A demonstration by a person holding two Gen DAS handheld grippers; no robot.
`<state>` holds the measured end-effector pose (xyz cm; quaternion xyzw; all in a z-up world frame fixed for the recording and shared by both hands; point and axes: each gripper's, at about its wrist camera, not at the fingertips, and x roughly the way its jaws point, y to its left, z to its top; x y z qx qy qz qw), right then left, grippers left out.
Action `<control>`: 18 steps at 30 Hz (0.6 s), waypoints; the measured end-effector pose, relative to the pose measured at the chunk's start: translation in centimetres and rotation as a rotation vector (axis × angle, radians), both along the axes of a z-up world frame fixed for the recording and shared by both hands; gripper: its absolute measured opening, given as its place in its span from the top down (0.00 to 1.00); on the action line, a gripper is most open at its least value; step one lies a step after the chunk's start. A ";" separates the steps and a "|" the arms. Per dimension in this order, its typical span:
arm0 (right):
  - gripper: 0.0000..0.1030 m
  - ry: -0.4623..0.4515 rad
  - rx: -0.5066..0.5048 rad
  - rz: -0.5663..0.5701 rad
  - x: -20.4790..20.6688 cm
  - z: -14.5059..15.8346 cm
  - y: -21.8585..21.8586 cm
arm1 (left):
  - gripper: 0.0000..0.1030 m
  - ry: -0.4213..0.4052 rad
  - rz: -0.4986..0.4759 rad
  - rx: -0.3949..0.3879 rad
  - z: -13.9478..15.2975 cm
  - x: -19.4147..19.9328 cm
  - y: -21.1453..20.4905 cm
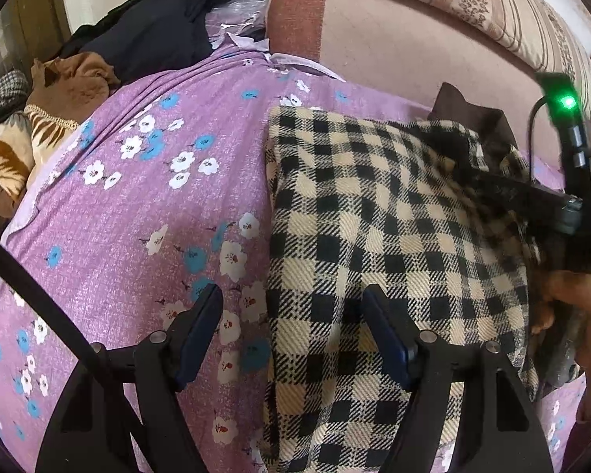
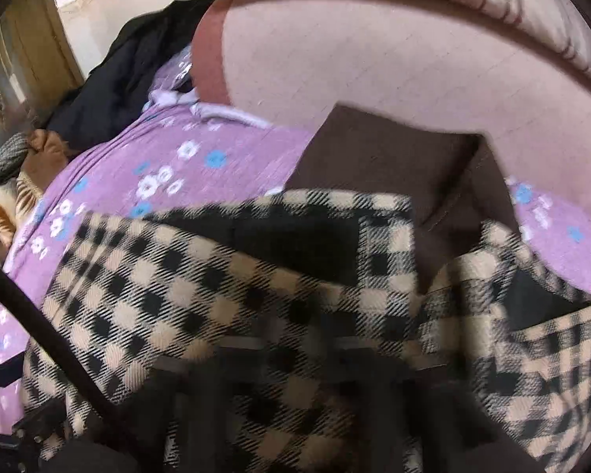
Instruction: Fold large clothes
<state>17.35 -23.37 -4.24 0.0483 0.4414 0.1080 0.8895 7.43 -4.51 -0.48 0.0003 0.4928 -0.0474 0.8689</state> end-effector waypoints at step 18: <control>0.97 -0.012 -0.007 0.013 0.8 -1.1 -0.4 | 0.27 -0.004 0.007 -0.008 -0.1 0.5 -0.2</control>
